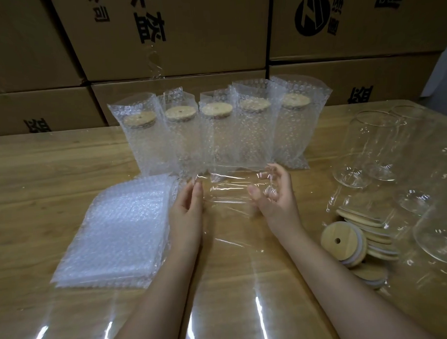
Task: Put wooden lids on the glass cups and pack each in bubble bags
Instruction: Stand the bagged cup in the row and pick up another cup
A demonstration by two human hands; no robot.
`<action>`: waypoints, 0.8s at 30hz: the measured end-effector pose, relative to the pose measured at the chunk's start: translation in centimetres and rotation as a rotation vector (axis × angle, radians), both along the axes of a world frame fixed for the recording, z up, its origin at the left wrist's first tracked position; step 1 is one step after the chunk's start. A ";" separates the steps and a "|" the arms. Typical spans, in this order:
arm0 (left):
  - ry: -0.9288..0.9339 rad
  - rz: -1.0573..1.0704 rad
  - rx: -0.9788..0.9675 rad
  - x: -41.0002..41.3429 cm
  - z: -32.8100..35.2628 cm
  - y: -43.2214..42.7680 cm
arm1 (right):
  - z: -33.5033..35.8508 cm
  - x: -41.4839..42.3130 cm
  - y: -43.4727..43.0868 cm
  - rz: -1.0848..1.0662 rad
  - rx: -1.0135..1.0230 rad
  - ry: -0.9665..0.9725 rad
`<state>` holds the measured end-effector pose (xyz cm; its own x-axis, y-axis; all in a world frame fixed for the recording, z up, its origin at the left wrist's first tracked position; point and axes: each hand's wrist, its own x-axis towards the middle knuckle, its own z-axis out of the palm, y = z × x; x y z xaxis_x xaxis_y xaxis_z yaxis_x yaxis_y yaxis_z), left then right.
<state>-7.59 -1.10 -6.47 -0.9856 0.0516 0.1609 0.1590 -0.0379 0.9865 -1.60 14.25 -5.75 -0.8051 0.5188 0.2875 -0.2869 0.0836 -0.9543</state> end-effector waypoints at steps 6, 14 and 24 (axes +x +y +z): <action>0.002 -0.153 -0.131 0.3 0.3 0.2 | 0.3 0.2 0.6 -0.035 -0.141 -0.013; 0.398 -0.132 -0.078 2.1 0.9 0.2 | 0.2 -0.1 1.0 -0.022 -0.222 0.000; 0.493 -0.442 -0.329 3.9 0.6 1.5 | 0.3 -0.7 0.3 0.033 -0.389 -0.023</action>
<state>-3.65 0.40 -5.85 -0.6790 0.5492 0.4872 0.6249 0.0839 0.7762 -2.27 14.55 -5.49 -0.8270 0.5594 0.0562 -0.2615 -0.2942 -0.9193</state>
